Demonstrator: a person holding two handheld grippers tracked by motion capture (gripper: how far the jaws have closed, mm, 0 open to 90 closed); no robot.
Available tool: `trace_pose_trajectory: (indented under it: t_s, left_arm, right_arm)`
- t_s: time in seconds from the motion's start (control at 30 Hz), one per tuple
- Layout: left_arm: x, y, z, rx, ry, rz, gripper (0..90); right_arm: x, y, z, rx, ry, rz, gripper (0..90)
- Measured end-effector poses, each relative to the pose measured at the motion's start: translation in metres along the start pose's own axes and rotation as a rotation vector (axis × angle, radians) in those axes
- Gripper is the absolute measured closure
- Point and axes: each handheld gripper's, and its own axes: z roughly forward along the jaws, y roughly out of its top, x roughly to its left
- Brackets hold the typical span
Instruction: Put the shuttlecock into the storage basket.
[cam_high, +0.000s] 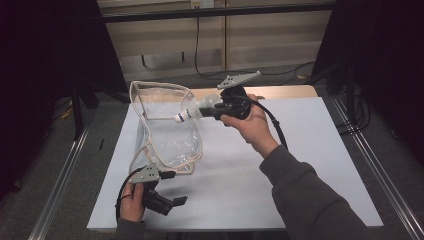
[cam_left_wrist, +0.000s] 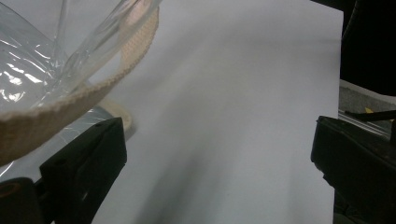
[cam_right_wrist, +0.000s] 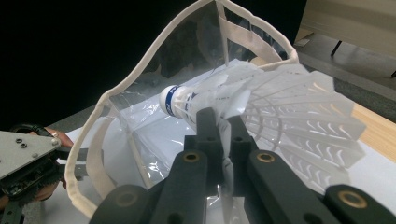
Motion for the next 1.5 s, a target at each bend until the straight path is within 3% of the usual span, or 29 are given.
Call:
trace_pose_trajectory:
  t_s: [0.87, 1.5]
  left_arm:
    - [-0.001, 0.000, -0.002, -0.003, 0.002, 0.001, 3.5]
    - [0.000, 0.000, -0.002, -0.006, -0.001, -0.001, 3.5]
  right_arm:
    - [0.019, 0.004, 0.028, 0.043, -0.011, -0.031, 87.8]
    - [0.028, 0.004, 0.045, 0.067, 0.008, -0.048, 87.7]
